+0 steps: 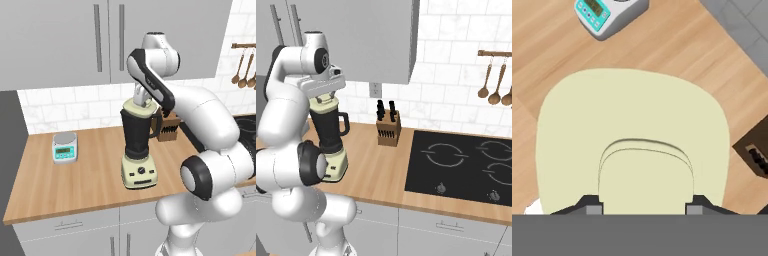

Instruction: Close the lid blender by securely placing the lid on top.

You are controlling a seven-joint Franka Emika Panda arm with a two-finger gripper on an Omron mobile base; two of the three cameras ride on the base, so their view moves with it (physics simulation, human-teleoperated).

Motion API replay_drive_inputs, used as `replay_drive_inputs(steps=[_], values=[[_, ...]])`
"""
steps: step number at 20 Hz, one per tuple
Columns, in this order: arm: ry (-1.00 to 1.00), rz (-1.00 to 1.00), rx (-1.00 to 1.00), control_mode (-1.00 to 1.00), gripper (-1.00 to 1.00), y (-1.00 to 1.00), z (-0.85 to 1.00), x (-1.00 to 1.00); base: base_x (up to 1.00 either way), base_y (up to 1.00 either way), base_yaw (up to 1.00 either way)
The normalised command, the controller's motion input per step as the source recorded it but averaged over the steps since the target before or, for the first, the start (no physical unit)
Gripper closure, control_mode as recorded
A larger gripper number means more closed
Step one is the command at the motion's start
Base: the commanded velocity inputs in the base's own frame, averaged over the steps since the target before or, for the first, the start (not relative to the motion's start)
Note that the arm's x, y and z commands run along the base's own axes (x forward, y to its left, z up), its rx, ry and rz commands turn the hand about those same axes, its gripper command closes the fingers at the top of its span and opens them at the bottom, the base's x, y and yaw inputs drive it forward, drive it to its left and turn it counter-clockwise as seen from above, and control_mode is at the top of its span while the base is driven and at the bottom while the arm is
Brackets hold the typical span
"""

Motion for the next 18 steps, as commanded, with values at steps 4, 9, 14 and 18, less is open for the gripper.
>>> replay_drive_inputs(steps=[4, 9, 14, 18], values=[[-0.08, 0.12, 0.00, -1.00, 1.00, 0.00, 0.04, 0.00, 0.00, 0.00, 0.00], [-0.21, 0.11, -0.04, -1.00, 1.00, 0.00, 0.03, 0.00, 0.00, 0.00, 0.00], [-0.17, 0.11, -0.14, -1.00, 1.00, 0.07, -0.04, 0.02, 0.00, 0.00, 0.00], [0.12, 0.08, -0.02, -1.00, 1.00, 0.00, -0.14, 0.06, 0.00, 0.00, 0.00]])
